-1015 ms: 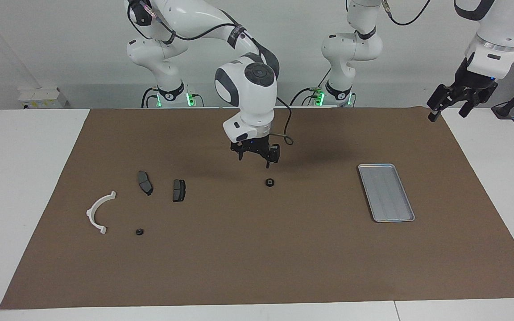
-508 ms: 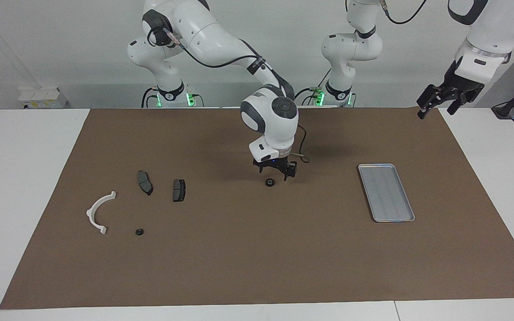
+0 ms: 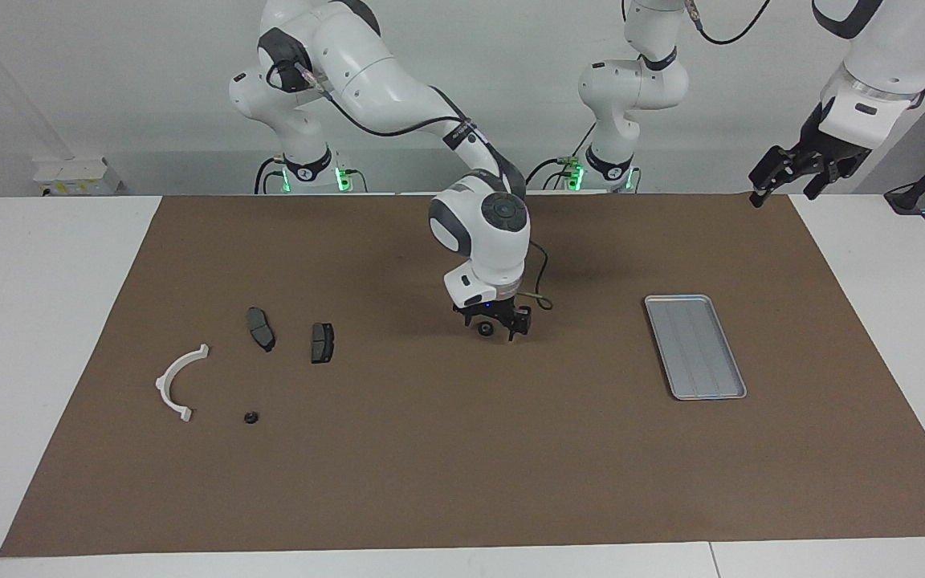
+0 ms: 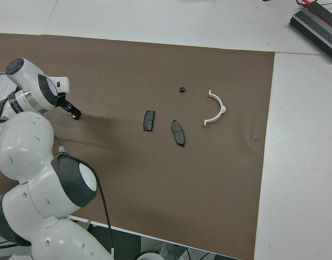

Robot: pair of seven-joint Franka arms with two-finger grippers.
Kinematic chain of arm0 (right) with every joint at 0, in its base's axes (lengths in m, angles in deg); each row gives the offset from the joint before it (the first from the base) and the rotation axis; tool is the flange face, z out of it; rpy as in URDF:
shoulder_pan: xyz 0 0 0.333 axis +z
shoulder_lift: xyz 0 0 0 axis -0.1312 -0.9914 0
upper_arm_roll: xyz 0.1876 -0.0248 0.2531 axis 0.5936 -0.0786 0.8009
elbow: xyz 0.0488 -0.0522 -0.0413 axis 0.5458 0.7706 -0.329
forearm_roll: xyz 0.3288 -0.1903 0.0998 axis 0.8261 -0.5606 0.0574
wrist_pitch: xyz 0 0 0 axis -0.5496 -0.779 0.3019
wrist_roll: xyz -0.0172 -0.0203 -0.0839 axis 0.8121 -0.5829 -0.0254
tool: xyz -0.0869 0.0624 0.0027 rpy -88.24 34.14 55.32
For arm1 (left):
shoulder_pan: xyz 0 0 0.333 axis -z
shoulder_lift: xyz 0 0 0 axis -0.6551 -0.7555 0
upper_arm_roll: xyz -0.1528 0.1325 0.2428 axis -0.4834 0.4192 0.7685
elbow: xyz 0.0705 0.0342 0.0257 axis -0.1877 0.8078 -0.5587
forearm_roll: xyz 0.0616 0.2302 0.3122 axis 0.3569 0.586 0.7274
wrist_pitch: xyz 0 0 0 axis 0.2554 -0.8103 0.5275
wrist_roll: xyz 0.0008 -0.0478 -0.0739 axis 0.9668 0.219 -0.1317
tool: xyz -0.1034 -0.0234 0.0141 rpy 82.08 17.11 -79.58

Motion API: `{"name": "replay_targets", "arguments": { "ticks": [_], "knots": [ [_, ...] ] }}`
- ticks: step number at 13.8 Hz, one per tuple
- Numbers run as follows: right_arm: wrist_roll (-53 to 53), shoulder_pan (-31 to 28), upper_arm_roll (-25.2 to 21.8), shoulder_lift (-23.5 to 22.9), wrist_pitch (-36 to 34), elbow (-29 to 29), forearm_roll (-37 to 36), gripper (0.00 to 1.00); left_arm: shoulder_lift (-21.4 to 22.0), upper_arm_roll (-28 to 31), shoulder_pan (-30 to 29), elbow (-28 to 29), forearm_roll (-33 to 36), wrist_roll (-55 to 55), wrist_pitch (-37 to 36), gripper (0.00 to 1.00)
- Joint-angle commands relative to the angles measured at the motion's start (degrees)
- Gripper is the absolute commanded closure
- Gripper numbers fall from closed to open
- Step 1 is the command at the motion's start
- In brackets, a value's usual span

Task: Place bearing gear from tray to pile

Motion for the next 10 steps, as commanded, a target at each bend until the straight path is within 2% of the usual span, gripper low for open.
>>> {"name": "replay_targets", "arguments": {
  "ticks": [1,3,4,9,10],
  "knots": [
    [0.21,-0.45,0.61,-0.14,1.37,1.1,-0.3,0.0,-2.13,-10.6,-9.41,-2.28,0.43,0.27,-2.09,0.0],
    [1.78,-0.37,0.61,0.21,1.19,2.06,-0.3,0.0,-2.39,-4.59,-4.0,-2.37,0.0,0.19,-2.09,0.0],
    [2.05,-0.37,0.61,0.21,1.1,2.24,-0.3,0.0,-2.48,-3.51,-3.45,-2.54,-0.09,0.19,-2.18,0.0],
    [2.23,0.16,0.61,0.04,0.13,2.51,-0.3,0.0,-2.57,-4.55,-3.79,-3.25,-0.01,0.19,-2.62,0.0],
    [2.23,0.16,0.61,0.04,0.13,2.51,-0.3,0.03,-2.48,-5.16,-4.06,-3.25,-0.01,0.27,-2.79,0.0]
  ]
}}
